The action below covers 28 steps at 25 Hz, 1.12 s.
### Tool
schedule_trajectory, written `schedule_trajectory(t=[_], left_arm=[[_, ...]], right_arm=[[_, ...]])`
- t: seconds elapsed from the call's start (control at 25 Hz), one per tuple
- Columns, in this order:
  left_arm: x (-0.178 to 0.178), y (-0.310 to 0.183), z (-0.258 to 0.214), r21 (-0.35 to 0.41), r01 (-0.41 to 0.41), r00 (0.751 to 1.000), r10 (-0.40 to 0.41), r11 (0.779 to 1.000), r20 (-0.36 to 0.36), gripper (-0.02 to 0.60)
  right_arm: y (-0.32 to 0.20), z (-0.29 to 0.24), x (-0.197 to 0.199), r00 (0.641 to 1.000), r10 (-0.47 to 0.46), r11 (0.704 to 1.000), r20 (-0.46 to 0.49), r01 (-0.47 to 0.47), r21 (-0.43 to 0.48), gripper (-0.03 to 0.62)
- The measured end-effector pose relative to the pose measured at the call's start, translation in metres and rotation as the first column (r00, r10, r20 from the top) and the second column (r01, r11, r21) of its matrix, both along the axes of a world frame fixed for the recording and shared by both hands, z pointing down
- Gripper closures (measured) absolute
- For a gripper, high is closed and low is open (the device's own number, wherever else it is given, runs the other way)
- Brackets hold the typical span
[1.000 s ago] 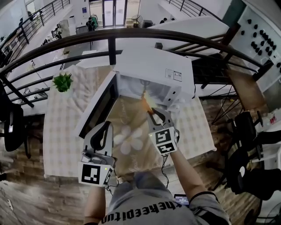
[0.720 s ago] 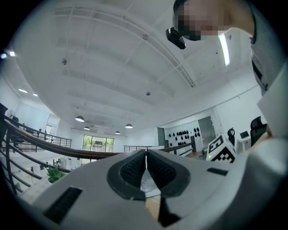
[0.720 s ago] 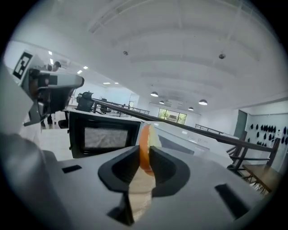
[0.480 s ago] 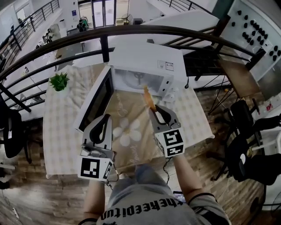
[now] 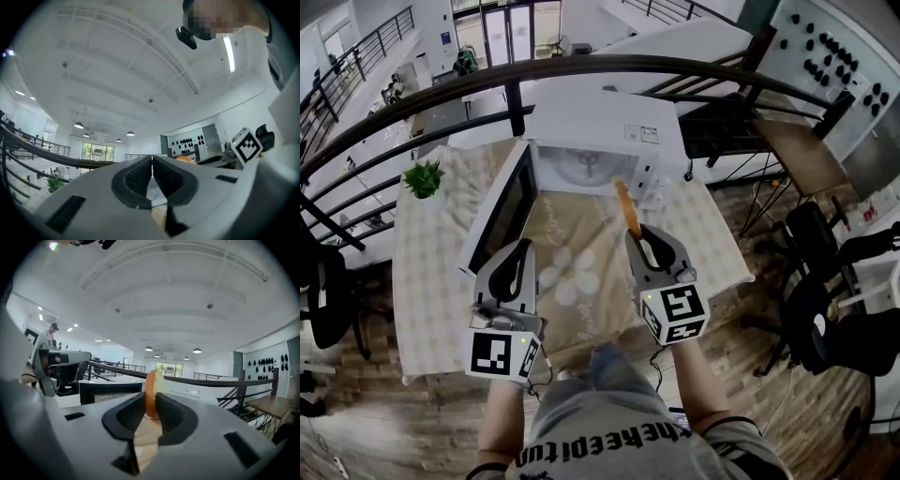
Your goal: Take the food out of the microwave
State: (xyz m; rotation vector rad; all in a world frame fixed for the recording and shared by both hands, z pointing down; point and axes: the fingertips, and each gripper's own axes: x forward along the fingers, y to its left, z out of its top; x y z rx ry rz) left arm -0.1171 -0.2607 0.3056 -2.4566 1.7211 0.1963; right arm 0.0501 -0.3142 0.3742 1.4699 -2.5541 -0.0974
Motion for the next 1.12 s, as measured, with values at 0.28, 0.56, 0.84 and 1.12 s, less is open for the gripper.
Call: schedule_trajectory(t=[0.28, 0.56, 0.84, 1.12], left_arm=[[0.002, 0.012, -0.004, 0.008, -0.018, 1.0, 0.018, 1.0, -0.01, 0.569], [0.005, 0.021, -0.008, 0.02, -0.041, 0.999, 0.041, 0.999, -0.002, 0.569], [0.006, 0.03, -0.012, 0.029, -0.051, 0.999, 0.051, 0.998, -0.001, 0.569], [0.008, 0.035, -0.013, 0.033, -0.06, 0.998, 0.06, 0.998, 0.003, 0.569]], right_arm=[[0.024, -0.014, 0.013, 0.997, 0.041, 0.999, 0.065, -0.043, 0.022, 0.516], [0.044, -0.029, 0.021, 0.99, 0.072, 0.995, 0.12, -0.079, 0.056, 0.516], [0.062, -0.04, 0.026, 0.983, 0.088, 0.991, 0.163, -0.103, 0.087, 0.516], [0.071, -0.044, 0.027, 0.979, 0.099, 0.987, 0.18, -0.12, 0.109, 0.516]])
